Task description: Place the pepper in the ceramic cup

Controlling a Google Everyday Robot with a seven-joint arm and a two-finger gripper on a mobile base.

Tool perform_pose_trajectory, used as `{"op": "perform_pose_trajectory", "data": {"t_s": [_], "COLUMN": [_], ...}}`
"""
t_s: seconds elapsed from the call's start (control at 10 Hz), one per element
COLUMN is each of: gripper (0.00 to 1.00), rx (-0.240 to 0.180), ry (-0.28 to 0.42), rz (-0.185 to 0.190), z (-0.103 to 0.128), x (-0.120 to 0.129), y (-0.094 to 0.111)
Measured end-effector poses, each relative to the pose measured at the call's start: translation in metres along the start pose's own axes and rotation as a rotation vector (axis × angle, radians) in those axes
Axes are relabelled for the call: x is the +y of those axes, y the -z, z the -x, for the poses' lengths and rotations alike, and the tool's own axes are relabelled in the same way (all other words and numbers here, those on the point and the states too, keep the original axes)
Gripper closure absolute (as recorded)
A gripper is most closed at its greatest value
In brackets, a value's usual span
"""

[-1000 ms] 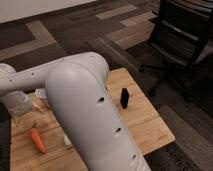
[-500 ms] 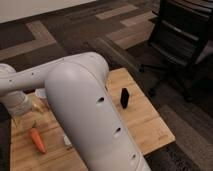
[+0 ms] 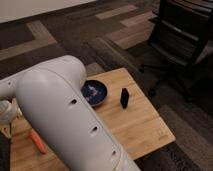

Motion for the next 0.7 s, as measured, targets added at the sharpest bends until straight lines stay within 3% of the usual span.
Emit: {"op": "perform_pose_trajectory", "data": {"t_s": [0.2,0.7], "gripper": [0.35,0.35], "rx": [0.035,0.096], "ry": [-0.039,-0.032], "rz": [0.008,0.029], "z": [-0.018,-0.030], "x": [0.006,-0.023], "y": [-0.012,-0.041]}}
